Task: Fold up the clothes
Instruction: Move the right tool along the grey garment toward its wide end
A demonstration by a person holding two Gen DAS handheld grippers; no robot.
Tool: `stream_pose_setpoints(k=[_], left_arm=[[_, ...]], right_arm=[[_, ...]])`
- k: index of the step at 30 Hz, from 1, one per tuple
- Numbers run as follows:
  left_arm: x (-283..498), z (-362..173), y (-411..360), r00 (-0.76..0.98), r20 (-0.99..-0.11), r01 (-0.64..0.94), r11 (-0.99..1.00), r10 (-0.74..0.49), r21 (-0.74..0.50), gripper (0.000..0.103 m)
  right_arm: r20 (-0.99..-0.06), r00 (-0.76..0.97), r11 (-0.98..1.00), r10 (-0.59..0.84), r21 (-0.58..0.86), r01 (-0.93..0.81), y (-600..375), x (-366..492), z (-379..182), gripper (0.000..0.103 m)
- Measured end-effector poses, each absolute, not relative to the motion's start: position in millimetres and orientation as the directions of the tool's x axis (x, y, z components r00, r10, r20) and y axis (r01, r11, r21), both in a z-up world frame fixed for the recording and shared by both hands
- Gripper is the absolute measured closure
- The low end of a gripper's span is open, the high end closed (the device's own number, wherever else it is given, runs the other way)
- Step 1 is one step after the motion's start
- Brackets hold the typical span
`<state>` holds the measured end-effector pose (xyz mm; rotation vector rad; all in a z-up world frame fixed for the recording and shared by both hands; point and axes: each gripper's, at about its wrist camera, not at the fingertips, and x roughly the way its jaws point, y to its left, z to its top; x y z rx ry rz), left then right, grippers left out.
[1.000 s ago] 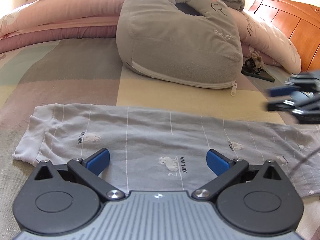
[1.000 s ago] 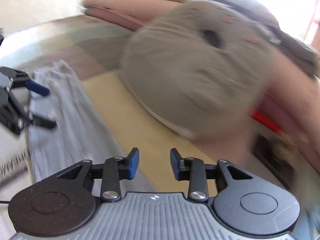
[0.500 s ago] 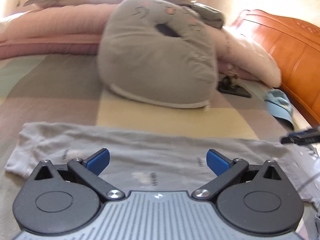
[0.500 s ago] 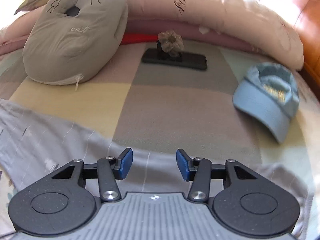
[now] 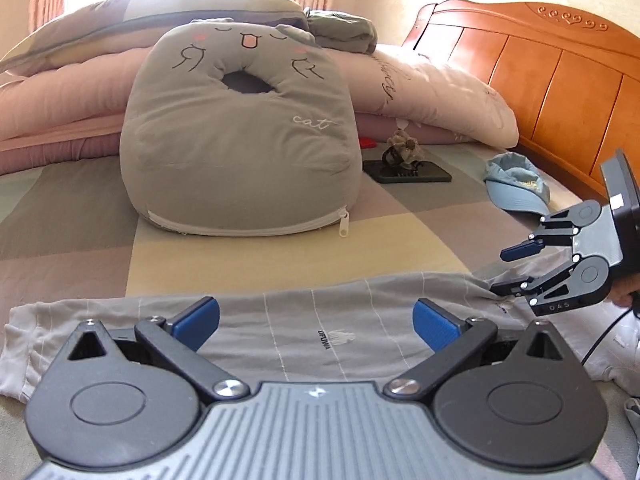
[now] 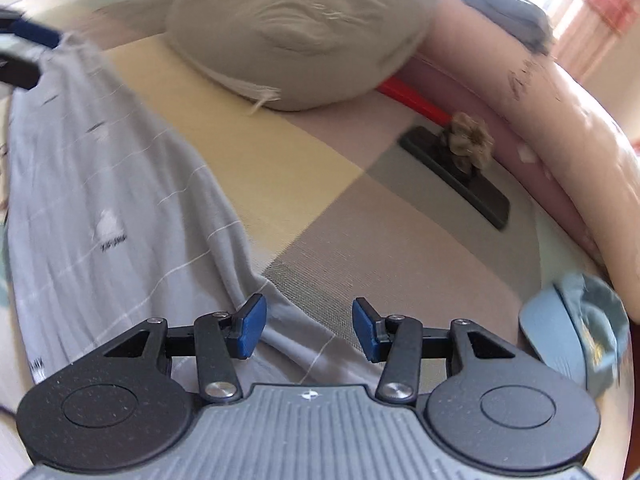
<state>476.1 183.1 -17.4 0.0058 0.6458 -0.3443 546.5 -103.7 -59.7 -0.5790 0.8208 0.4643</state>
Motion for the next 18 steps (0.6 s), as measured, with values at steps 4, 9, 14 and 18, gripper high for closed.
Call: stream_pose_setpoints(k=[4,9,14,18], left_arm=[[479,-21,181,0.736,-0.598,0.321,0.941,-0.316,-0.102,0.001],[483,-27,179,0.72,-0.607,0.337,0.934,-0.335,-0.117,0.001],[485,-30,178,0.708,-0.611,0.347,0.928,-0.354,-0.134,0.001],[485,-30,178,0.708,-0.608,0.347,0.927,-0.359,-0.143,0.001]], right_arm=[[-0.822,0.504,0.731,0.266,-0.169,-0.661,-116,558,-56,0.074],[-0.785,0.577,0.761,0.228,-0.226,-0.608,-109,555,-57,0.1],[-0.752,0.627,0.867,0.203,-0.16,-0.472,-107,549,-42,0.091],[-0.76,0.623,0.896,0.184,-0.131,-0.424,-99,522,-38,0.079]])
